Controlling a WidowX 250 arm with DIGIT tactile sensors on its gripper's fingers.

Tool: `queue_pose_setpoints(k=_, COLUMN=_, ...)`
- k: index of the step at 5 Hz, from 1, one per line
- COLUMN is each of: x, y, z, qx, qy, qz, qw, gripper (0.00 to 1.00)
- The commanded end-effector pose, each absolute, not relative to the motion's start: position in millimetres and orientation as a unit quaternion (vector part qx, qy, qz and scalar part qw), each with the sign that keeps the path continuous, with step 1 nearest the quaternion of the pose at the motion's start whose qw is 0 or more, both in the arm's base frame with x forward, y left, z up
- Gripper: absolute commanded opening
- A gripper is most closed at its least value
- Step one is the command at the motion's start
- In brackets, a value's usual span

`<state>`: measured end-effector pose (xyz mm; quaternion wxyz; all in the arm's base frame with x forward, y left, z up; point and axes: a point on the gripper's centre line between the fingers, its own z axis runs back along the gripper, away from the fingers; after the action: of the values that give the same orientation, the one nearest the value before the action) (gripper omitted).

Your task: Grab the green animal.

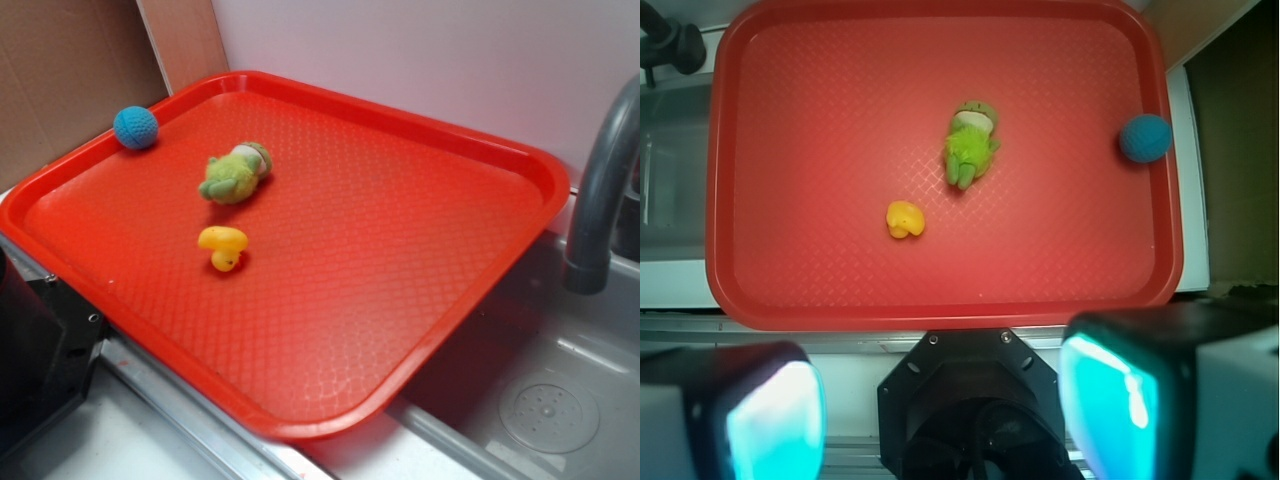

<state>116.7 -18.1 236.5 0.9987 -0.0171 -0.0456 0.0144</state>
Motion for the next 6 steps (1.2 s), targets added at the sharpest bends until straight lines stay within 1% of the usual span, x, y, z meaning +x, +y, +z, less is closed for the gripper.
queue_pose_setpoints(k=1, x=116.7, y=-18.1, z=236.5, qx=-0.017, qy=-0.046, qz=0.014, qw=0.999, gripper=1.00)
queue_pose_setpoints(k=2, x=160.5, y=-5.0, z=190.3, qx=0.051, qy=-0.015, qz=0.135, qw=0.989, gripper=1.00)
queue_pose_setpoints(k=3, x=209.8, y=-9.8, z=173.1, qx=0.042, qy=-0.074, qz=0.186, qw=0.979, gripper=1.00)
queue_pose_setpoints(k=4, x=240.3, y=-8.2, z=138.4, qx=0.029, qy=-0.081, qz=0.182, qw=0.980, gripper=1.00)
queue_pose_setpoints(k=5, x=242.3, y=12.6, z=104.0, qx=0.037, qy=-0.085, qz=0.219, qw=0.971, gripper=1.00)
queue_pose_setpoints(k=6, x=245.6, y=19.0, z=71.7, qx=0.001, qy=-0.063, qz=0.219, qw=0.974, gripper=1.00)
